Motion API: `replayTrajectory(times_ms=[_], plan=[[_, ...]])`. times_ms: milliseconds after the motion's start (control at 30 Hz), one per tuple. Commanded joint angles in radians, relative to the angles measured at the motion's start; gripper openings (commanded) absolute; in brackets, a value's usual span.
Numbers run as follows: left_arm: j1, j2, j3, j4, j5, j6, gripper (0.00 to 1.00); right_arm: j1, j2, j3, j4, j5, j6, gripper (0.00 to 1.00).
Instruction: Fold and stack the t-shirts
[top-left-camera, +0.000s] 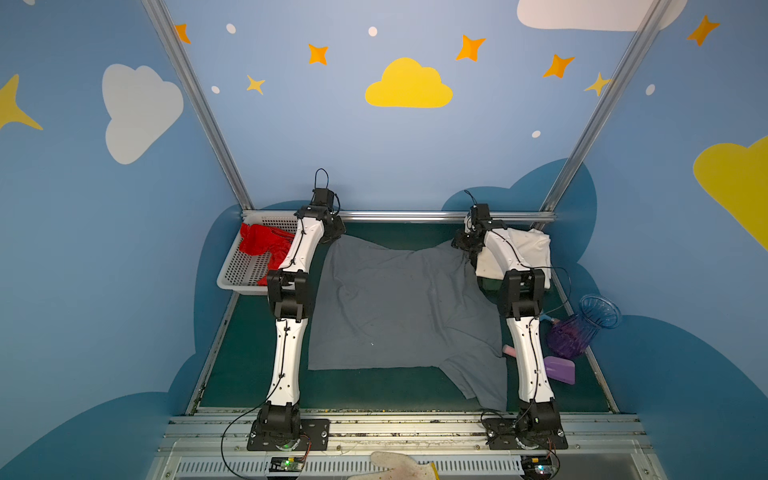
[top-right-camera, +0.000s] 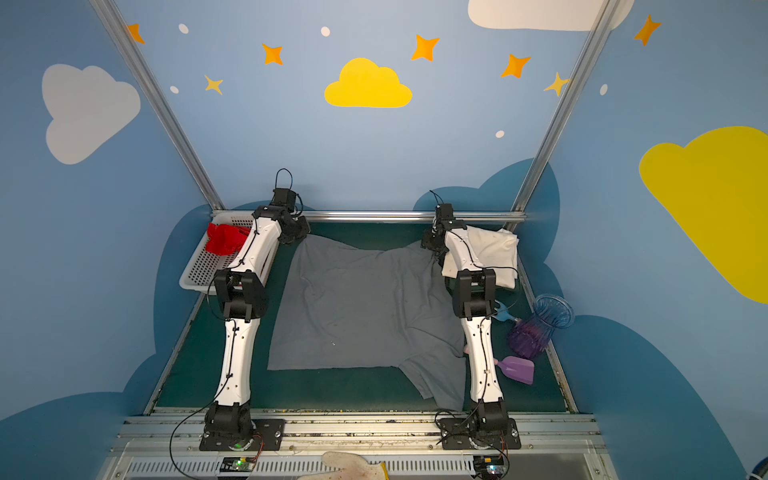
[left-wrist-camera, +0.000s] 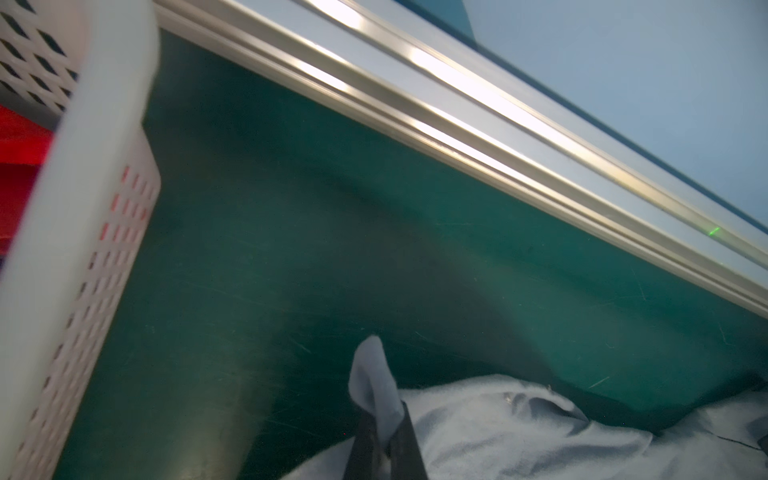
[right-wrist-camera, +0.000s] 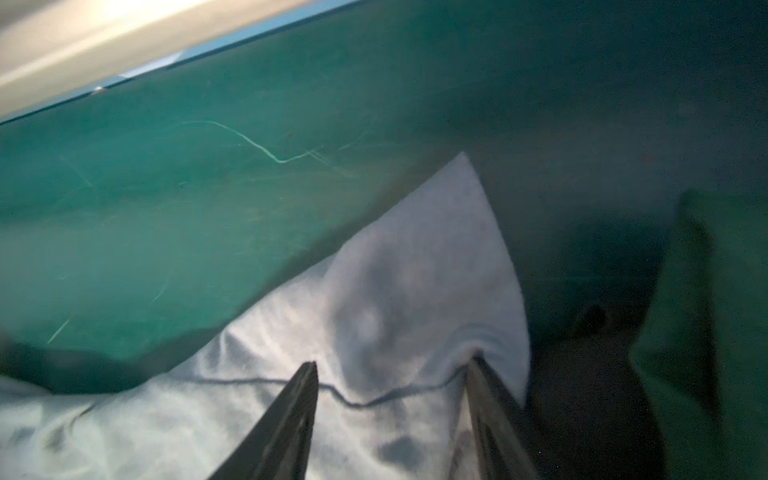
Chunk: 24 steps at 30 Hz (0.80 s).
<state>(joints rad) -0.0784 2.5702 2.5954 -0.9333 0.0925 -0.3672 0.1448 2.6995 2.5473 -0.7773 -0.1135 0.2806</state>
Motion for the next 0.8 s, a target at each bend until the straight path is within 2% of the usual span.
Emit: replayTrajectory(times_ms=[0,133,267,367,633,767], plan=[[0.002,0.016,-0.001,-0.014,0.004,0.002,0.04,-0.010,0.028,0.025,0.011,0.016,-0.004,0.53],[0.002,0.015,-0.015,-0.013,0.012,-0.003,0.04,-0.015,0.046,0.025,0.013,-0.037,-0.006,0.31],[0.000,0.011,-0.030,-0.013,0.015,-0.006,0.04,-0.017,0.049,0.029,0.017,-0.038,-0.005,0.10],[-0.001,0.011,-0.032,-0.014,0.015,-0.005,0.04,-0.018,0.042,0.029,0.028,-0.031,-0.009,0.00],[0.002,-0.009,-0.021,-0.010,0.018,0.002,0.04,-0.020,-0.008,0.028,0.037,-0.010,-0.061,0.00],[0.005,-0.044,-0.030,-0.032,0.018,0.007,0.04,-0.023,-0.077,-0.031,0.058,-0.010,-0.091,0.00]])
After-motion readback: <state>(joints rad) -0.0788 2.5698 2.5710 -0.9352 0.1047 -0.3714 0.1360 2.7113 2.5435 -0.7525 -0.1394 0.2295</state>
